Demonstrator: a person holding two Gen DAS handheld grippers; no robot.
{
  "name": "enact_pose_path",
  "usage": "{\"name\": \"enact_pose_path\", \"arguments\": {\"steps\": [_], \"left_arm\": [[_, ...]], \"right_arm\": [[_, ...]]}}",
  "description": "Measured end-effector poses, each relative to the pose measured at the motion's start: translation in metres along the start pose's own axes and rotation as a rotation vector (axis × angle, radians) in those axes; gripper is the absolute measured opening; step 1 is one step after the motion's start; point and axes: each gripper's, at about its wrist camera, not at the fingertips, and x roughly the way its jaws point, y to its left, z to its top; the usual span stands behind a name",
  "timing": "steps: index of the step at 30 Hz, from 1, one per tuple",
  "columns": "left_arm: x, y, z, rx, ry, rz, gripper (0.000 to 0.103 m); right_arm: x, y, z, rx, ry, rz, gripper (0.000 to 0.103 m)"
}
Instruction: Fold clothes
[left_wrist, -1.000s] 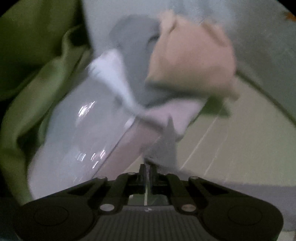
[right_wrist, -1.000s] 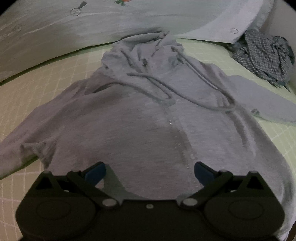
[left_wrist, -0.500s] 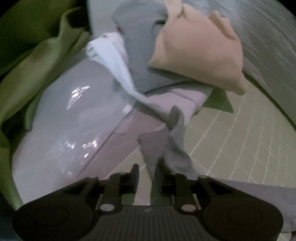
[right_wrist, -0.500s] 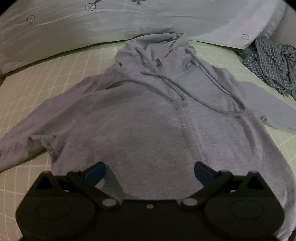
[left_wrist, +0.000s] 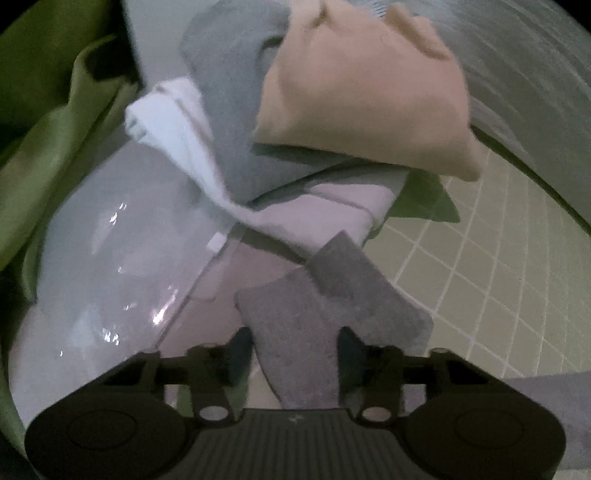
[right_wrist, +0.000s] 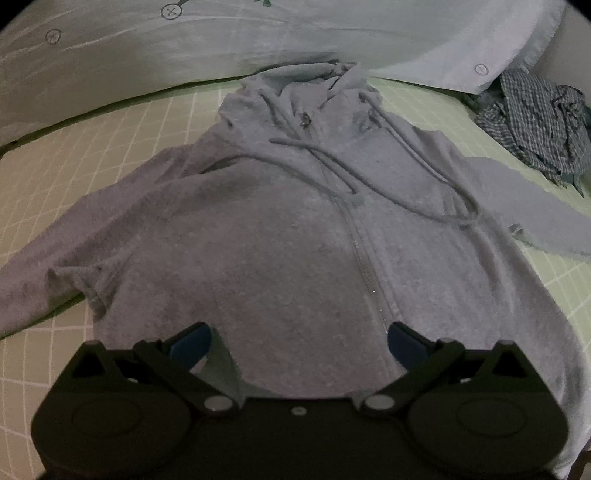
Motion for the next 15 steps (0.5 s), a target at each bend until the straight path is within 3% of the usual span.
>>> {"name": "enact_pose_path", "arguments": {"steps": [2, 6, 15], "left_arm": [[-0.002, -0.002, -0.002, 0.011, -0.016, -0.009, 0.02], [-0.009, 0.003, -0.003, -0.024, -0.034, -0.005, 0.011], [-0.054, 0.061, -0.024, -0.112, -0.097, 0.105, 0.006]], "right_arm": [[0.0, 0.001, 0.001, -0.005, -0.002, -0.001, 0.103], [-0.004, 0.004, 0.002, -0.013, -0.015, 0.001, 0.103], [-0.03, -0.002, -0.016, -0.031, -0.065, 0.016, 0.103]]}}
